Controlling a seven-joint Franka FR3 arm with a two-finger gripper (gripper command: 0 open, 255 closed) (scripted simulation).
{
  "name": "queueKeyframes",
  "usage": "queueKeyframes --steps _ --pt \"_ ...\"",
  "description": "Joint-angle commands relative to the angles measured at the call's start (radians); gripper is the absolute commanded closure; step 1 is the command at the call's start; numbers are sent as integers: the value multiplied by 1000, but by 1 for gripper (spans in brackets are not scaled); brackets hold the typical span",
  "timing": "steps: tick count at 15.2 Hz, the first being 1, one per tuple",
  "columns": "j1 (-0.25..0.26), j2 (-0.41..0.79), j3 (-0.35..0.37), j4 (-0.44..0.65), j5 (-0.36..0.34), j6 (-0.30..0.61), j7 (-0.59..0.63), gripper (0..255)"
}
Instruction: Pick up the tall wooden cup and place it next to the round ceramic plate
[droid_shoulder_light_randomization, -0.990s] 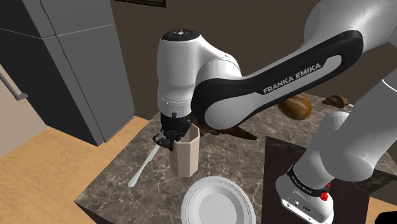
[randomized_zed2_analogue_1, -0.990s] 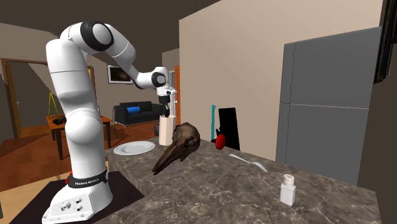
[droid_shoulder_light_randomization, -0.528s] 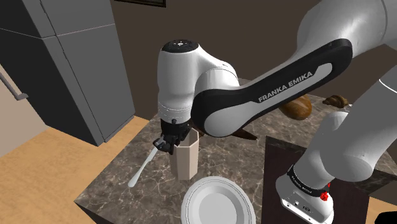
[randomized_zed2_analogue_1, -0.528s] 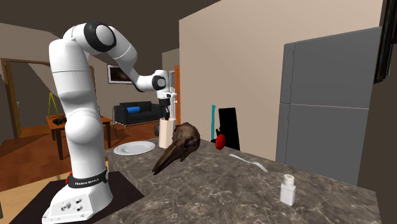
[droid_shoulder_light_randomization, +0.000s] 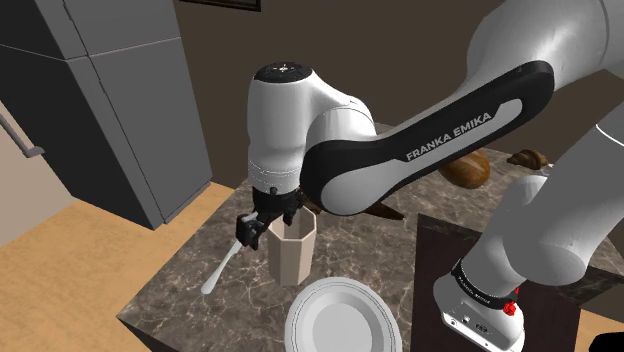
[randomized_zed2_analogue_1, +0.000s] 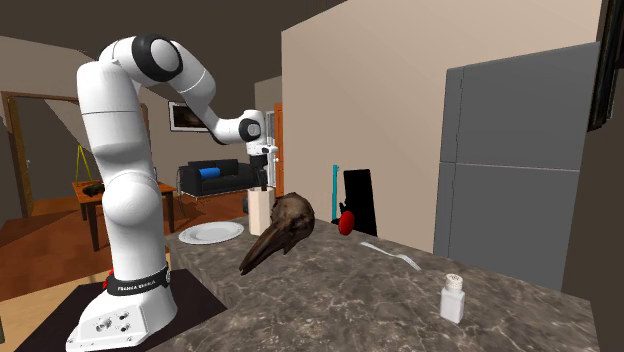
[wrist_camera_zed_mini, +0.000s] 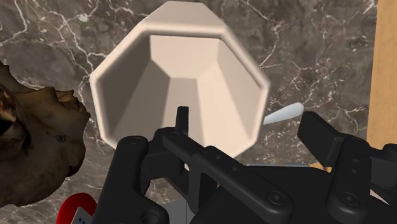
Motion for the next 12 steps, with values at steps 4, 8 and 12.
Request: queueKeyframes --steps 4,8,12 --pt "4 -59 -10 50 34 -101 -25 0" --pt "5 -72 -14 64 40 -128 -30 0" --pt "5 -72 -14 65 40 -128 -30 0"
